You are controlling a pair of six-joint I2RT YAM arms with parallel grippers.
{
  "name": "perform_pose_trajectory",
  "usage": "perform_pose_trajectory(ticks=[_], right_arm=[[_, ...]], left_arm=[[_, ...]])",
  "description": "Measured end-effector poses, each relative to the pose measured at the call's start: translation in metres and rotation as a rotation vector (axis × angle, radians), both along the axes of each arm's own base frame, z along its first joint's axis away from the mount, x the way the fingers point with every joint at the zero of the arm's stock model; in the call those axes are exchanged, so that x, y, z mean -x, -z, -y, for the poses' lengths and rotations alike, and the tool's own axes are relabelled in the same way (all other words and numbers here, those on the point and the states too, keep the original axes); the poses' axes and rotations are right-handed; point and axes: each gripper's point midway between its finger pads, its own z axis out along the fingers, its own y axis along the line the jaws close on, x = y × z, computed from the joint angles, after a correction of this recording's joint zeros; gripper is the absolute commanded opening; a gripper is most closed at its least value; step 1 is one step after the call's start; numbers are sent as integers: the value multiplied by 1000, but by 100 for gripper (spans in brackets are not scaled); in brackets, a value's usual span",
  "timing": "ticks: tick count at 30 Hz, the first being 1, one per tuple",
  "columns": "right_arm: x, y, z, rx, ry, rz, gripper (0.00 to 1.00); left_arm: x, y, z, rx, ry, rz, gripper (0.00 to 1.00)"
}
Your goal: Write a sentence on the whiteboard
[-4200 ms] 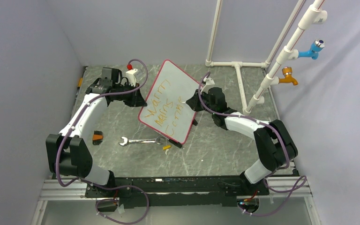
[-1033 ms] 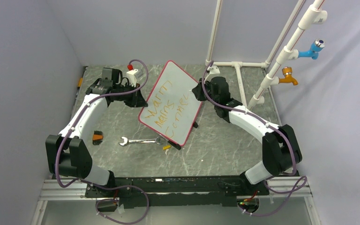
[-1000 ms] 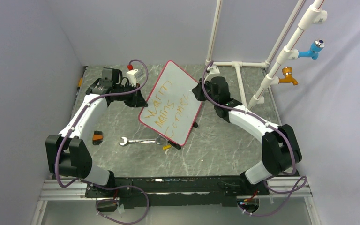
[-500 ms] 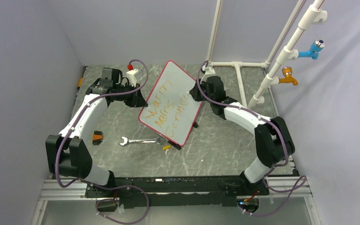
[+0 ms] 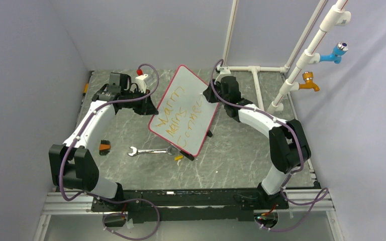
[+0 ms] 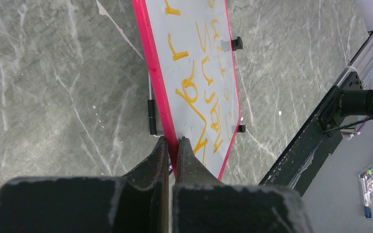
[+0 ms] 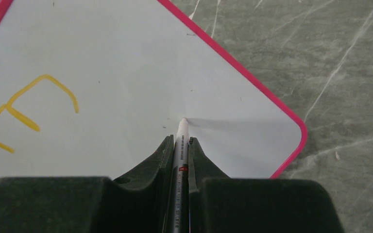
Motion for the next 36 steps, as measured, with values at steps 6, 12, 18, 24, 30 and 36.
perform_pose_trajectory(ticks=[6,12,18,24,30,36], right_arm=[[-7,-5,-2,-5,3,11,0],[-5,-7,-1,-13,6,12,0],[2,-19,1,-38,9,27,0],[2,-21,-1,-48,-3,31,0],[0,-15,-5,-47,-11,18,0],[0,-10,-6,-49,-13,4,0]], left_arm=[[0,0,0,0,0,0,0],[0,0,0,0,0,1,0],[0,0,0,1,0,1,0],[0,0,0,1,0,1,0],[0,0,0,1,0,2,0],[0,0,0,1,0,2,0]])
